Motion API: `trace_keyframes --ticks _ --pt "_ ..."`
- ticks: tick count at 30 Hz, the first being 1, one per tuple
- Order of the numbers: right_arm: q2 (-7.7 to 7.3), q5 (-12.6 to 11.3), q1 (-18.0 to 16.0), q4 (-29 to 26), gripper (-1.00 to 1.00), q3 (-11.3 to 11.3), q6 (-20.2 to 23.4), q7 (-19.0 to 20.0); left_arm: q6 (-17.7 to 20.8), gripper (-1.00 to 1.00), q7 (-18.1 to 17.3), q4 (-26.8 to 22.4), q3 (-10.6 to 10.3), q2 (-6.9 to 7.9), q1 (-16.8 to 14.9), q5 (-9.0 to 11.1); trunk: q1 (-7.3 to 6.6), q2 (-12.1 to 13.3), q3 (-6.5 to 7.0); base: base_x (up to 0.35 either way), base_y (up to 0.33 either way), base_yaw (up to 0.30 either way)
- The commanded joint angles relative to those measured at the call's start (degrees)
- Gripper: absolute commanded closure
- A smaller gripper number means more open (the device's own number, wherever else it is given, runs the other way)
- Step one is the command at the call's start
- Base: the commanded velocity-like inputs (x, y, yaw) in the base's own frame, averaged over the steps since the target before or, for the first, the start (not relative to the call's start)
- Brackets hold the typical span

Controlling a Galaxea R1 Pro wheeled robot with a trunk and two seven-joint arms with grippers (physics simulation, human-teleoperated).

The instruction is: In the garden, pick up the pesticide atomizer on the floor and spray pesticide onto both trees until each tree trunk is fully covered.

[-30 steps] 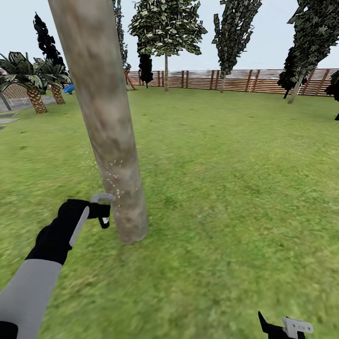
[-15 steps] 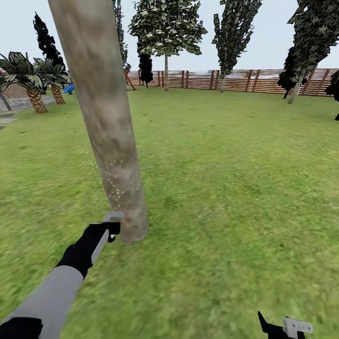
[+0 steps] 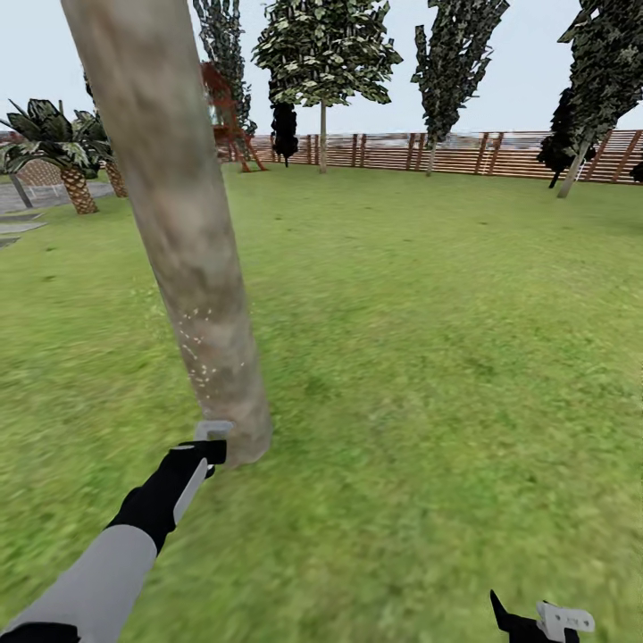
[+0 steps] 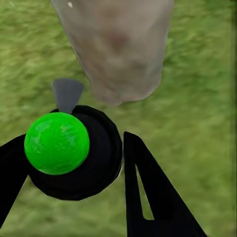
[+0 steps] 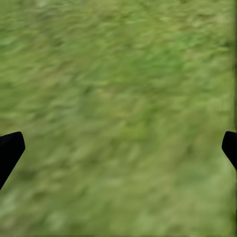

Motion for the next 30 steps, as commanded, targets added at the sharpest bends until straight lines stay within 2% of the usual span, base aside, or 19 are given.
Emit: trace_keyframes --ticks 1,9,10,12,13,21,30 --pt "-0.02 0.00 0.00 0.00 -1.00 0.00 0.00 0.01 -0.01 1.00 0.03 -0.01 0.02 0.05 0.00 -0.10 0.00 0.00 0.00 0.137 -0.265 0.000" --pt "0.06 0.00 0.01 0.02 -1.00 0.09 0.00 0.02 -0.02 1.00 1.21 -0.02 0.09 0.11 0.00 -0.35 0.00 0.00 0.00 0.047 -0.270 0.238" --pt "0.06 0.00 -0.01 0.04 -1.00 0.09 0.00 0.02 -0.02 1.00 2.08 -0.02 0.11 0.19 0.00 -0.37 0.00 0.00 0.00 0.000 -0.273 0.278" --pt "0.06 0.01 -0.01 0.04 -1.00 0.09 0.00 0.02 0.13 1.00 6.79 0.02 0.05 0.13 0.00 -0.12 0.00 0.00 0.00 0.000 -0.273 0.278" --pt "0.06 0.02 0.00 0.04 -1.00 0.09 0.00 0.02 0.17 1.00 7.40 0.05 0.05 0.11 0.00 -0.08 0.00 0.00 0.00 0.000 -0.273 0.278" --pt "0.06 0.08 0.01 0.09 -1.00 0.09 0.00 0.02 0.43 1.00 8.01 0.11 -0.03 -0.05 0.00 -0.03 0.00 0.00 0.00 0.059 -0.273 0.089" --pt "0.06 0.08 -0.02 0.10 -1.00 0.09 0.00 0.02 0.43 1.00 8.05 0.24 -0.05 -0.60 0.00 -0.10 0.00 0.00 0.00 0.113 -0.273 0.261"
